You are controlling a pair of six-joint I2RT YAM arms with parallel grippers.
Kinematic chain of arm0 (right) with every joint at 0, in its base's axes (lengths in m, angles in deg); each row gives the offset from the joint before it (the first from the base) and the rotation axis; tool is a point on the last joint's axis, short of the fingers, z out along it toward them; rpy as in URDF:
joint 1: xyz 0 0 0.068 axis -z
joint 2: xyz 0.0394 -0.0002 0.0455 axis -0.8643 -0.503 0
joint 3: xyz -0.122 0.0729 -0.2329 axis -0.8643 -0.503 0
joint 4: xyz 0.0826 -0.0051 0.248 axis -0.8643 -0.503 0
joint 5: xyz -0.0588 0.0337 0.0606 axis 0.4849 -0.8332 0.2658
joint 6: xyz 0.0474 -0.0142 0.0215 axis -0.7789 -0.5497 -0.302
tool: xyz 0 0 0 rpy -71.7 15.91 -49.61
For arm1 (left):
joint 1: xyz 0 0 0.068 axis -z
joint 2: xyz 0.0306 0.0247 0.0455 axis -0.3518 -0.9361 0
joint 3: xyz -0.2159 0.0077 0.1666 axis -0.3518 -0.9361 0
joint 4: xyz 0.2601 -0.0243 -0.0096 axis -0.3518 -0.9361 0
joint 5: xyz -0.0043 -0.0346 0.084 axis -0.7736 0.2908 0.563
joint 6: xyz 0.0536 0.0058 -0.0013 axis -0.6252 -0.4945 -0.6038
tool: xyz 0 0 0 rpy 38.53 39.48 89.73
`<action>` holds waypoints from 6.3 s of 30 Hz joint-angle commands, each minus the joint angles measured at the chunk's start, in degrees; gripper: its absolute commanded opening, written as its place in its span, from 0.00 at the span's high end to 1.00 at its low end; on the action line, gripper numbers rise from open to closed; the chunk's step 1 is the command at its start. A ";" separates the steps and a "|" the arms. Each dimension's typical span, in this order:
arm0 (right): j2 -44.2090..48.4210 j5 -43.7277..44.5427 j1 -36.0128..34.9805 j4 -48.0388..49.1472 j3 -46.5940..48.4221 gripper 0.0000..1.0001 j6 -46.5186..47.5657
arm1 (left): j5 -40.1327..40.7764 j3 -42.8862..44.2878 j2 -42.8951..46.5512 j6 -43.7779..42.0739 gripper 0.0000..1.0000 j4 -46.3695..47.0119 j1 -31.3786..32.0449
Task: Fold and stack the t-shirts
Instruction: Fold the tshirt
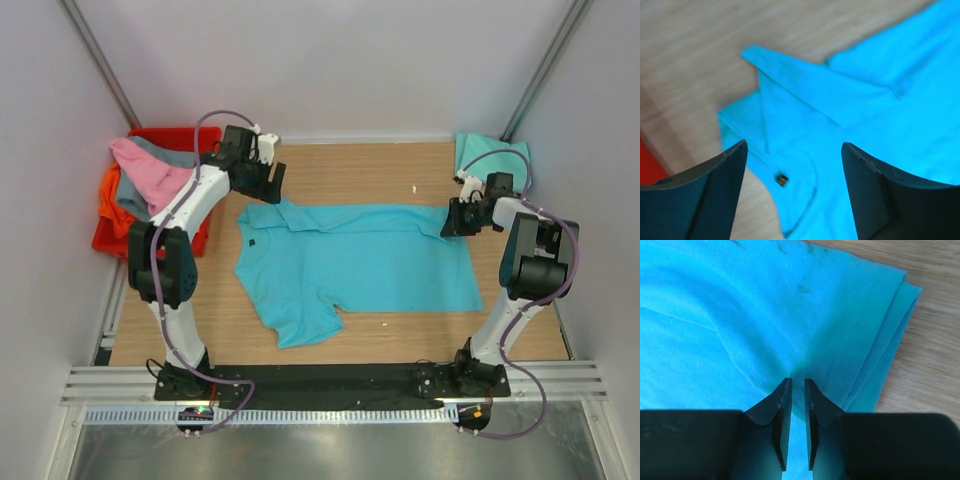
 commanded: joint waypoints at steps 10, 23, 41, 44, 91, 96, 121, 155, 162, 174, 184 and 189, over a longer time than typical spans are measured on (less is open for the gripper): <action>-2.01 1.09 0.61 -0.22 0.76 0.77 0.74 | -23.50 -11.79 3.36 9.84 0.50 -0.06 0.55; -1.66 1.09 0.70 -0.48 1.02 0.77 0.92 | -23.51 -4.23 -8.51 10.64 0.53 -1.55 0.55; -1.75 1.00 0.79 -0.48 0.76 0.77 1.01 | -22.72 -2.91 -11.25 10.73 0.59 -2.17 0.46; -2.09 0.92 0.79 -0.39 0.76 0.78 1.09 | -22.54 -3.52 -10.98 10.64 0.59 -1.73 0.46; -2.27 1.00 1.14 -0.31 0.94 0.78 1.09 | -23.51 -14.95 9.58 9.50 1.00 -2.51 0.64; -2.36 1.44 1.23 -0.48 0.94 0.77 1.36 | -24.39 -17.84 11.60 8.80 1.00 -3.75 2.13; -2.80 1.36 1.32 -1.10 1.73 0.78 1.53 | -11.03 -25.32 7.58 6.69 0.59 -2.62 -5.16; -4.56 2.06 1.32 -2.68 2.69 0.77 2.06 | -12.00 -21.72 6.86 8.01 0.63 3.90 -6.92; -4.47 1.88 1.32 -3.03 2.78 0.78 2.06 | -14.63 -20.58 2.65 7.65 0.63 4.95 -6.83; -4.12 1.79 1.32 -3.21 2.61 0.78 2.15 | -15.60 -21.19 2.99 5.63 0.93 4.34 -6.92; -4.56 1.36 1.32 -3.29 2.69 0.78 2.15 | -11.30 -21.10 7.04 5.63 0.74 2.14 -6.92; -4.38 1.44 1.32 -3.38 2.61 0.78 2.32 | -9.80 -20.66 4.67 5.63 0.58 2.31 -6.83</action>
